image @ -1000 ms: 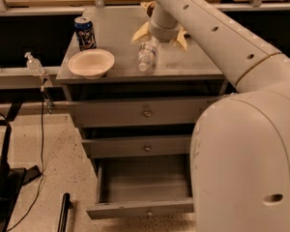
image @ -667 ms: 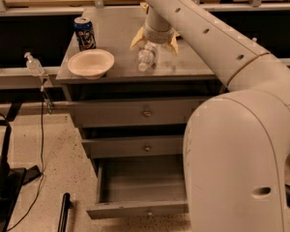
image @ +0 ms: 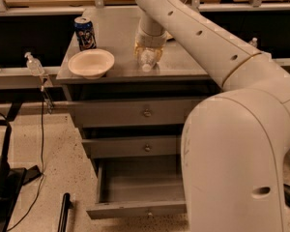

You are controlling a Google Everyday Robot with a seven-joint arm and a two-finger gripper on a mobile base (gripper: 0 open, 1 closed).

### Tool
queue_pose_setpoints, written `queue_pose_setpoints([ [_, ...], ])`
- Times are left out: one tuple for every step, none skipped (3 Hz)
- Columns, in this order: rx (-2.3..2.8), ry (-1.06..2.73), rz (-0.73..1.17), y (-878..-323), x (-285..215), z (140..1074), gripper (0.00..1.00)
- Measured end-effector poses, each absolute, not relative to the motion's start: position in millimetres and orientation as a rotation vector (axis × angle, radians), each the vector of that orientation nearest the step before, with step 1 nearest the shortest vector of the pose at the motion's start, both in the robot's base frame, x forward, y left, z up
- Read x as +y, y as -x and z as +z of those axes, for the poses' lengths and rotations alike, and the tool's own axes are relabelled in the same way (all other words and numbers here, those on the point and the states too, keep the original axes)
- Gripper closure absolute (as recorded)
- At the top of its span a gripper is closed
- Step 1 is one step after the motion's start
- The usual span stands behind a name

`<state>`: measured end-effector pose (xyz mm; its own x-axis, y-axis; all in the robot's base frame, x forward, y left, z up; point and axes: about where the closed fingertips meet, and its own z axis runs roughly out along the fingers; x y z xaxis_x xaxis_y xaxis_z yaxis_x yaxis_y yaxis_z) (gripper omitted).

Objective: Place water bottle into bottom drawer

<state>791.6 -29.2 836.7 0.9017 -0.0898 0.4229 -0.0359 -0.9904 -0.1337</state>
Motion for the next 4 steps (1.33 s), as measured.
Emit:
queue_pose_setpoints([
  [0.063, 2.883, -0.656, -779.5, -19.8, 851.9, 0.87],
  [0.153, 2.812, -0.668, -757.8, -26.9, 881.5, 1.0],
  [0.33, 2.766, -0.719, -729.1, -53.0, 914.0, 1.0],
  [0.675, 2.706, -0.708, -680.8, -109.1, 926.2, 1.0],
])
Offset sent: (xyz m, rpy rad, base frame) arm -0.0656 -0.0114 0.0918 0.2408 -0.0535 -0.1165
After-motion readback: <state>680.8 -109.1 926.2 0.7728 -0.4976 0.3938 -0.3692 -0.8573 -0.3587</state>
